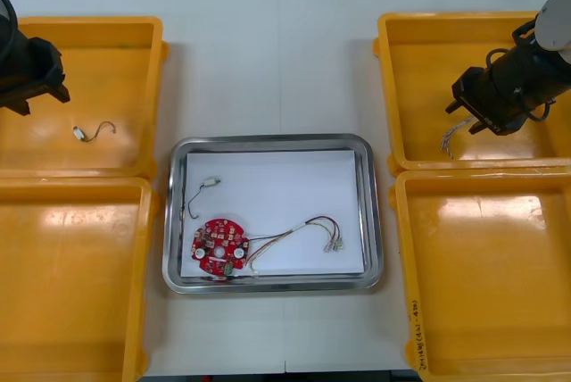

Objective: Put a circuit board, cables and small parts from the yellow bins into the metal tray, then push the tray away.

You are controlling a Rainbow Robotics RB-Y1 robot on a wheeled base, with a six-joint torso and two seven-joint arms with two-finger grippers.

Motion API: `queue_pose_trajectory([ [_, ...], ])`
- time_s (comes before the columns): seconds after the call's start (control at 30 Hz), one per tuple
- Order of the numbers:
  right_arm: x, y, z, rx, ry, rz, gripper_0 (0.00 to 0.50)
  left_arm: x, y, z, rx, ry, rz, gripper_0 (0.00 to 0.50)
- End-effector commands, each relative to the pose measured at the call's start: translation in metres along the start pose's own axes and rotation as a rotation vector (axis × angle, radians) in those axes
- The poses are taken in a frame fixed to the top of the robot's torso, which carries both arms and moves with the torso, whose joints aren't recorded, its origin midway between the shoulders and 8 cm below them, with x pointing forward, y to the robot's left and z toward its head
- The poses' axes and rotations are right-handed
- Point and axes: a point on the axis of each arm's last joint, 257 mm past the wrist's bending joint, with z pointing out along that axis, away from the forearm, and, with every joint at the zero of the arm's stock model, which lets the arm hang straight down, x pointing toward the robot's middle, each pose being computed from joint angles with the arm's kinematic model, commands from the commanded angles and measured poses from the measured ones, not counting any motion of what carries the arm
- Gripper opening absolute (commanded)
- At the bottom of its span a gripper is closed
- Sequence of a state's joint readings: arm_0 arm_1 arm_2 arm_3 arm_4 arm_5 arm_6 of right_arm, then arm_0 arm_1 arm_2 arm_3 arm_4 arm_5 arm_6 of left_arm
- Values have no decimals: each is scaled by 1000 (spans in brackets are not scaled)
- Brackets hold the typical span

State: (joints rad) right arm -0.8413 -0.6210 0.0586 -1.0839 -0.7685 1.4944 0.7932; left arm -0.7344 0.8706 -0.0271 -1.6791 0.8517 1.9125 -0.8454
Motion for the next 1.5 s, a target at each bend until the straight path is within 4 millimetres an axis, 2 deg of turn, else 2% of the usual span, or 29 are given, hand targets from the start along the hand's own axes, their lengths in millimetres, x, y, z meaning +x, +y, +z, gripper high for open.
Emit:
queue_pose_trajectory([
  [0.03, -20, 5, -21, -8, -36, 21, 495, -37, 20, -29, -12, -62, 4, 500],
  [0.3, -16, 2, -5, -9, -20, 51, 497, -54, 28, -17, 2, -80, -16, 500],
  [0.53, -11, 6, 1, -10, -14, 52, 495, -67, 39, 0, 15, -85, -23, 500],
  [0.83, -9, 3, 17, 17, -33, 45, 496, -81, 29, 32, 39, -103, -27, 500],
  [1.13, -6, -3, 26, 29, -26, 56, 496, -84, 23, 63, 17, -79, -29, 500],
  [1.17, -6, -3, 27, 28, -26, 56, 477, -83, 22, 67, 23, -75, -34, 500],
  [1.2, -6, -4, 28, 29, -26, 56, 370, -82, 19, 71, 29, -72, -36, 500],
  [1.23, -7, -5, 28, 30, -29, 58, 319, -82, 19, 73, 29, -70, -40, 500],
  [1.27, -6, -5, 28, 34, -28, 61, 188, -80, 18, 76, 31, -63, -43, 500],
  [1.3, -7, -5, 28, 34, -29, 58, 89, -78, 20, 77, 29, -59, -44, 500],
  [1.37, -7, -6, 28, 37, -29, 61, 0, -75, 19, 81, 29, -49, -46, 500],
  [1.5, -8, -5, 26, 34, -30, 60, 0, -68, 20, 90, 22, -39, -47, 500],
])
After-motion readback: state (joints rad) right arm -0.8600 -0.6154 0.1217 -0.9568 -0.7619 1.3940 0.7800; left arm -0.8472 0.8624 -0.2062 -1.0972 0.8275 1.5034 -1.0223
